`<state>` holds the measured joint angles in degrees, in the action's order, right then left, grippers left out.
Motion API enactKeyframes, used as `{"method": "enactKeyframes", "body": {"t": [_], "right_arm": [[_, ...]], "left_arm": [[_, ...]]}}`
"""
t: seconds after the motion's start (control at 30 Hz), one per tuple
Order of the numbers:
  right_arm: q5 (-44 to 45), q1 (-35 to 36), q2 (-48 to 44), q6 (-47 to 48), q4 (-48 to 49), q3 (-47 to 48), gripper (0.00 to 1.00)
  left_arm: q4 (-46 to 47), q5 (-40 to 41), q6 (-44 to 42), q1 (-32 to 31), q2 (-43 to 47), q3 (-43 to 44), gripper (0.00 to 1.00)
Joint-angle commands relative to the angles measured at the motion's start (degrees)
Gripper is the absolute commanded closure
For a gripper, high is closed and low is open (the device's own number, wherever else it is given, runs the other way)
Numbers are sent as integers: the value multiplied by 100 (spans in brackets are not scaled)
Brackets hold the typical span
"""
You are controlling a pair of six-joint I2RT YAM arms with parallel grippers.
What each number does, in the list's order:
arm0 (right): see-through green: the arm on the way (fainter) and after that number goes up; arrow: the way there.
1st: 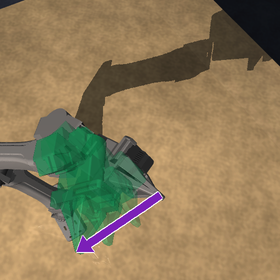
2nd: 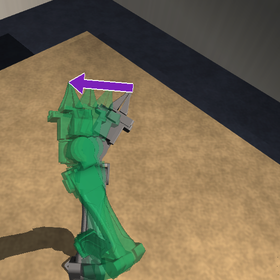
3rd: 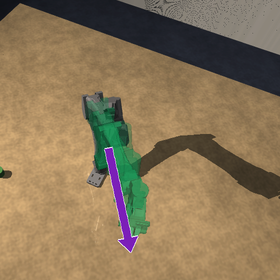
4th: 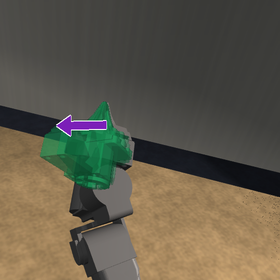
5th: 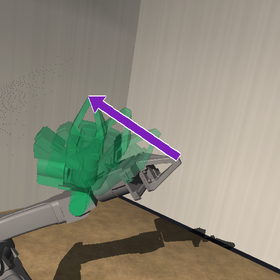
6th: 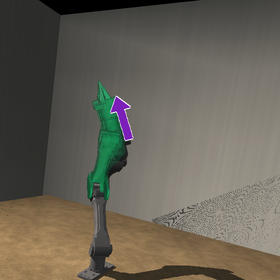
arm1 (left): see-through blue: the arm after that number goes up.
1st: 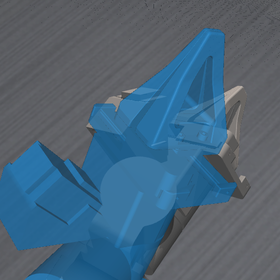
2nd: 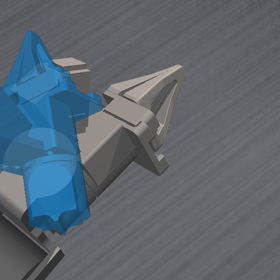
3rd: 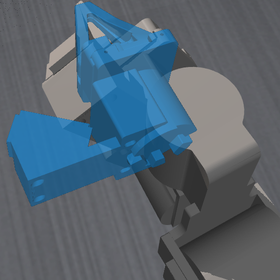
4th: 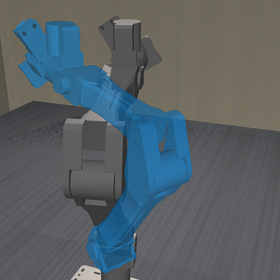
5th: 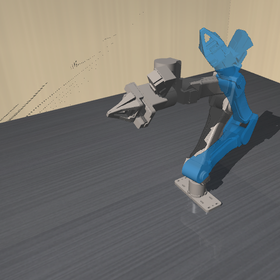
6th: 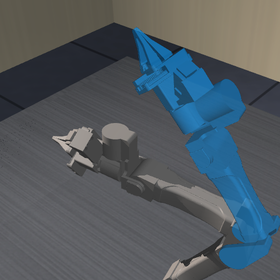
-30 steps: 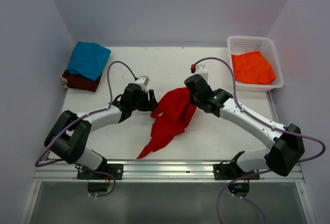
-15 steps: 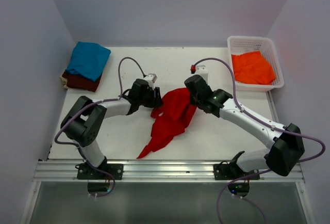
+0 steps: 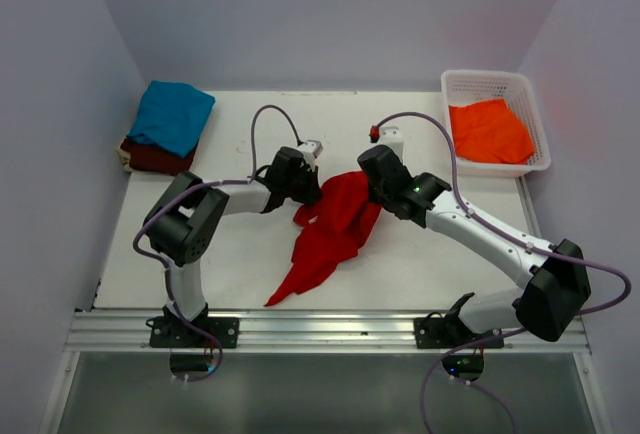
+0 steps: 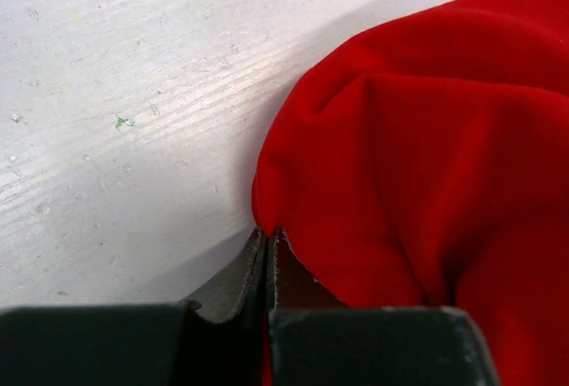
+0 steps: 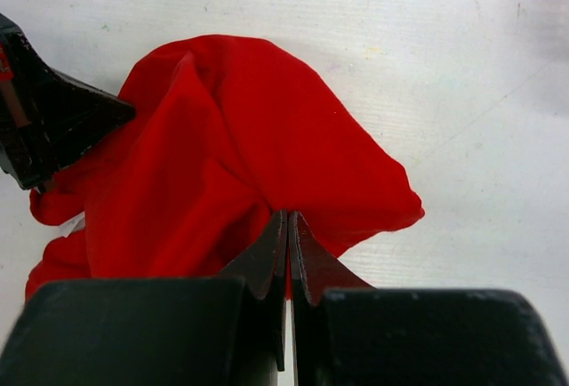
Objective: Fold and stack the t-shirts
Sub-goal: Flatten out the tshirt
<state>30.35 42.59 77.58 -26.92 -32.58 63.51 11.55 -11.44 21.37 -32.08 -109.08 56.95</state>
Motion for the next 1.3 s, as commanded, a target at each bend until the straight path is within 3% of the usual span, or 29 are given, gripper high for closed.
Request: {"method": "enactKeyframes", "body": {"t": [0.0, 0.43, 0.77, 0.93, 1.27], "right_arm": [[50, -5, -68, 37, 190, -5, 100], [235, -14, -147, 116, 182, -40, 100], [507, -40, -349, 125, 243, -93, 100], [788, -40, -979, 55, 181, -277, 100], [1315, -40, -2212, 485, 445, -576, 100]], "left_arm": [[-399, 265, -255, -53, -106, 36, 100], [-1770, 1803, -256, -44, 2301, 536, 100], [-3271, 3261, -616, -27, 3076, 2432, 100], [-3782, 3306, -616, -36, 3532, 2883, 100], [-4231, 3517, -598, -36, 4922, 2531, 100]]}}
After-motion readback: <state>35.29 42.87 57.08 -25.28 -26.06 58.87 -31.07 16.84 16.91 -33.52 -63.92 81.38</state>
